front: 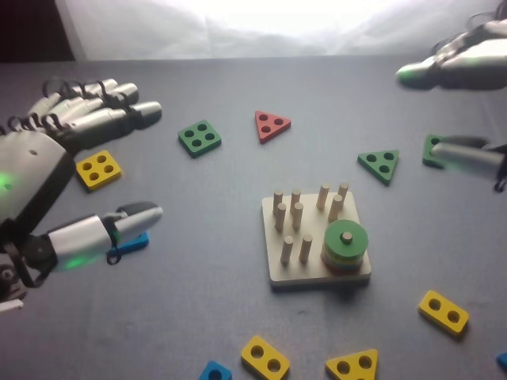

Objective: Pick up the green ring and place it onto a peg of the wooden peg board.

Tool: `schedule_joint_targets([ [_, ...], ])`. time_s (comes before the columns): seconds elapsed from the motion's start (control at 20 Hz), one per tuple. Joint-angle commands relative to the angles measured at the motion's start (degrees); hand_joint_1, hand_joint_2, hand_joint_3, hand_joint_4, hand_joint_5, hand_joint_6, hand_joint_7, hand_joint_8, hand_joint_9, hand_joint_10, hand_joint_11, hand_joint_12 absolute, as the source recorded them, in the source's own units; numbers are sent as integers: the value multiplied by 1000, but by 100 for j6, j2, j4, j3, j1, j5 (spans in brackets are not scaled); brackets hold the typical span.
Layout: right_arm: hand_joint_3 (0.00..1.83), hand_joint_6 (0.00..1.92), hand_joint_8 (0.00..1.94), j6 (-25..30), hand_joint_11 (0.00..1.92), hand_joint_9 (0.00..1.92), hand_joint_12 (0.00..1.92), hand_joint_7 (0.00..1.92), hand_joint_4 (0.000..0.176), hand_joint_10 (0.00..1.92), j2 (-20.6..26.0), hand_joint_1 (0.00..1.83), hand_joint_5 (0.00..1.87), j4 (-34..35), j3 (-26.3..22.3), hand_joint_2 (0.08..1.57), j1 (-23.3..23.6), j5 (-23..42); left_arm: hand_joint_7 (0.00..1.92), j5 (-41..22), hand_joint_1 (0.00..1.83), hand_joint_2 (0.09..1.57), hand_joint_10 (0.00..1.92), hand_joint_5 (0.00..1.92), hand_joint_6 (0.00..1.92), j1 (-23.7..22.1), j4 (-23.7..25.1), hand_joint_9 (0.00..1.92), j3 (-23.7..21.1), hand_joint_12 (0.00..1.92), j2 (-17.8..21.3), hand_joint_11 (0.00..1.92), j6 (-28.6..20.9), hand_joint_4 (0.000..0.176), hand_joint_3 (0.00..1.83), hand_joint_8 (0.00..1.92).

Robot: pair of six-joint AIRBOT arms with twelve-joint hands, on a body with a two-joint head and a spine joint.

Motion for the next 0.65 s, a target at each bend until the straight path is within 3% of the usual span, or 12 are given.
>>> schedule_joint_targets([
  [0.0, 0, 1148, 0, -36, 420, 722, 731, 721, 0, 22, 21, 932, 676, 319, -67, 1269, -60, 1357, 365, -932, 879, 1089, 14, 522, 5, -48, 45, 295, -35, 765, -14, 0, -22, 0, 2, 4],
  [0.05, 0, 521, 5, -92, 449, 775, 815, 733, 0, 25, 29, 743, 536, 592, -129, 1281, -213, 1811, 367, -1071, 901, 1102, 7, 507, 4, -48, 6, 289, -41, 734, -37, 0, -22, 0, 4, 2],
  [0.1, 0, 190, 3, -108, 437, 809, 878, 736, 0, 27, 29, 636, 576, 795, -171, 1317, -304, 2192, 366, -1223, 896, 1112, 2, 491, 1, -48, -7, 278, -60, 693, -39, 0, -24, 0, 4, 1],
  [0.15, 1, 57, 4, -108, 416, 838, 858, 755, 0, 25, 32, 589, 580, 906, -198, 1340, -349, 2444, 357, -1373, 840, 1154, 0, 442, 0, -50, -10, 255, -79, 650, -33, 0, -24, 0, 10, 0],
  [0.2, 0, 14, 1, -108, 433, 854, 800, 756, 0, 17, 36, 637, 581, 961, -212, 1317, -362, 2577, 352, -1495, 675, 1203, 6, 385, 5, -52, -10, 270, -88, 773, -31, 0, -24, 0, 18, 0],
  [0.3, 0, 0, 0, -108, 568, 848, 605, 741, 0, 2, 52, 740, 566, 1000, -239, 1294, -370, 2732, 399, -1738, 582, 1195, 35, 310, 0, -69, -10, 379, -94, 977, -41, 0, -79, 0, 3, 11],
  [0.35, 0, 0, 4, -108, 611, 830, 470, 717, 0, 3, 55, 748, 508, 912, -240, 1315, -368, 2732, 382, -1754, 445, 1229, 28, 223, 0, -95, -9, 387, -24, 976, -92, 0, -307, 0, 11, 2],
  [0.4, 0, 0, 0, -108, 668, 905, 318, 781, 0, 2, 55, 706, 430, 812, -252, 1362, -368, 2732, 463, -1754, 206, 1329, 49, 201, 5, -124, 5, 495, 53, 1143, -152, 0, -441, 0, 19, 17],
  [0.45, 0, 0, 0, -108, 668, 905, 318, 781, 0, 2, 55, 706, 430, 780, -258, 1362, -368, 2733, 463, -1754, 206, 1329, 49, 201, 5, -135, 6, 495, 66, 1143, -161, 0, -470, 0, 19, 17],
  [0.5, 0, 0, 0, -110, 737, 931, 318, 794, 0, 5, 55, 724, 368, 733, -286, 1376, -352, 2733, 475, -1755, 69, 1409, 51, 161, 0, -163, 14, 558, 69, 1185, -157, 16, -523, 0, 12, 8],
  [0.55, 0, 13, 7, -164, 569, 684, 244, 576, 11, 3, 55, 1029, 313, 622, -358, 1296, -253, 2737, 430, -1755, 7, 1462, 18, 328, 54, -232, 85, 515, 77, 1064, -138, 0, -563, 0, 8, 0],
  [0.6, 0, 13, 7, -291, 569, 684, 244, 576, 11, 3, 55, 1029, 313, 488, -414, 1296, -162, 2737, 430, -1755, 7, 1462, 18, 328, 54, -315, 166, 515, 82, 1064, -112, 0, -551, 0, 8, 0],
])
